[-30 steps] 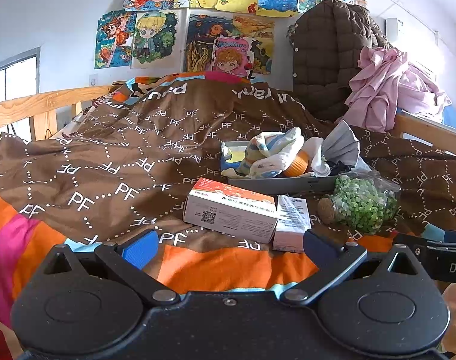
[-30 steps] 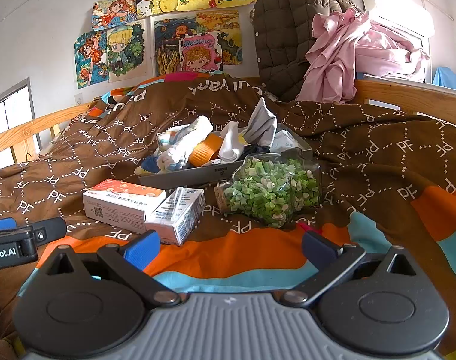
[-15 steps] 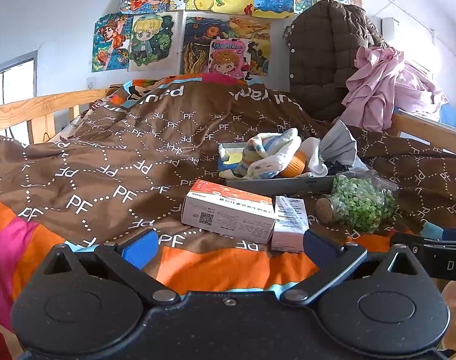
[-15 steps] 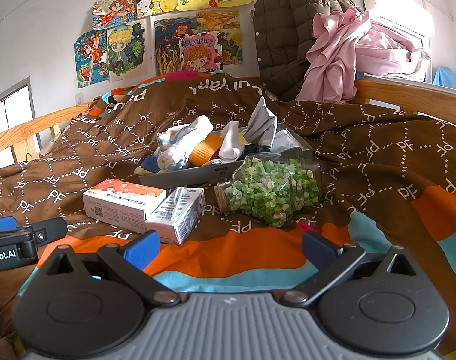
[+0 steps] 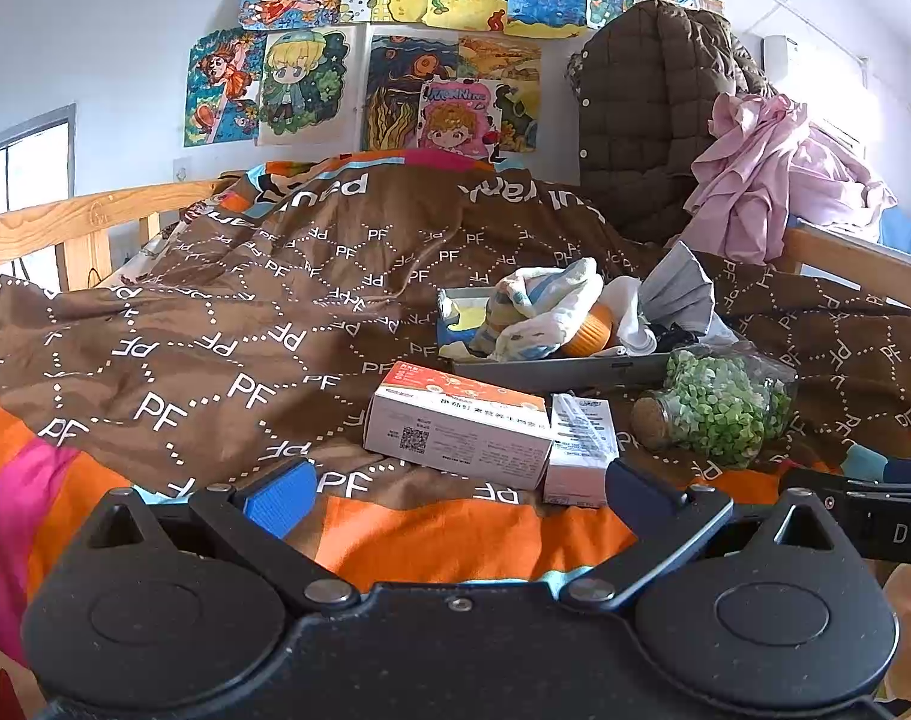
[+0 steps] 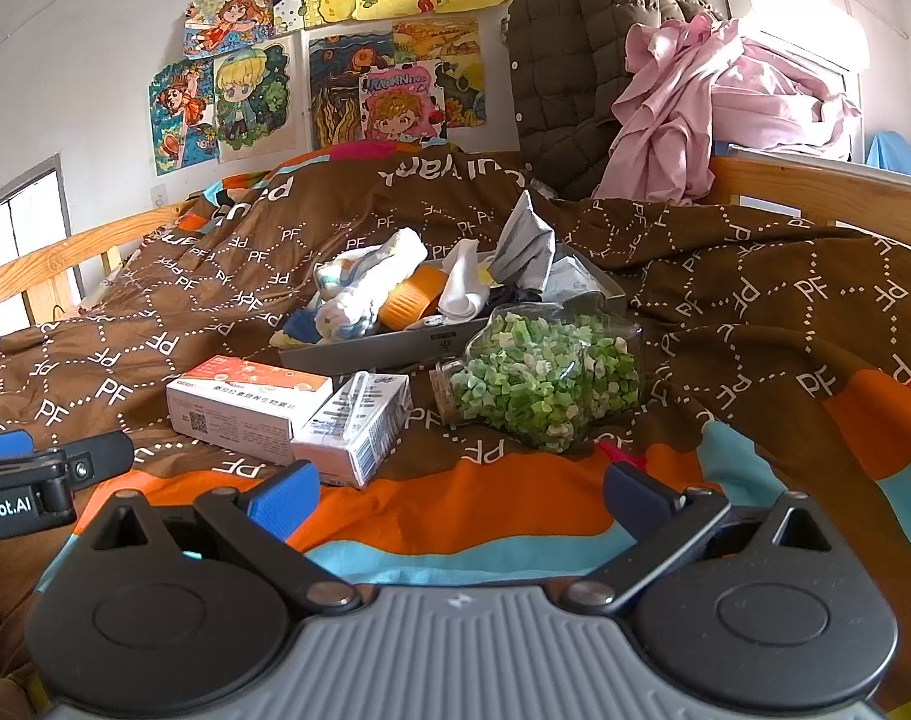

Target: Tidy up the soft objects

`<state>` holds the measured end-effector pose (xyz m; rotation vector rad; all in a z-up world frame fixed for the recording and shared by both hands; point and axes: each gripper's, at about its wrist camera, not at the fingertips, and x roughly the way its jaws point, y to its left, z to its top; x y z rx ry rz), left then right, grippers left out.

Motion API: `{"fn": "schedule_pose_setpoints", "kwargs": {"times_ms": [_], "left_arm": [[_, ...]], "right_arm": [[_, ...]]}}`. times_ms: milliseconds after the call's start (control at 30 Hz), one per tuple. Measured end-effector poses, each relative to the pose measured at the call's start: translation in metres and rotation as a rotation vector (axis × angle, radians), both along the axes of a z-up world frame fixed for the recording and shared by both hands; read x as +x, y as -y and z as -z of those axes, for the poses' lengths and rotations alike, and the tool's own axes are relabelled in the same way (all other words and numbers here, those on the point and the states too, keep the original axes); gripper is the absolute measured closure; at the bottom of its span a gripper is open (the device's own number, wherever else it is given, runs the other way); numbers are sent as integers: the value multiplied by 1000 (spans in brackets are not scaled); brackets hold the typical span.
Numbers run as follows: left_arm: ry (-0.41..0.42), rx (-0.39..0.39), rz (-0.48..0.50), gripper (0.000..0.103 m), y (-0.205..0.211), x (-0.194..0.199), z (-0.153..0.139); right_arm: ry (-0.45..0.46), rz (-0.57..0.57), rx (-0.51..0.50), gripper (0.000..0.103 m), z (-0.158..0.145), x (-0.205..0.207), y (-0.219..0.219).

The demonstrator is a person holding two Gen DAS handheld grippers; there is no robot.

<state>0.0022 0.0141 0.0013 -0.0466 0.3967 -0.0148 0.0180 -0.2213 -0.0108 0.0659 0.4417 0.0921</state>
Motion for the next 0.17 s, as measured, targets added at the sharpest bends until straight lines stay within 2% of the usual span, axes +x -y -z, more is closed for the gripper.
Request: {"fn": "schedule_pose_setpoints", "kwargs": {"times_ms": [167], "left_arm": [[0,0,3,1,0,0,-1]], "right_arm": [[0,1,0,0,0,0,0]]}}
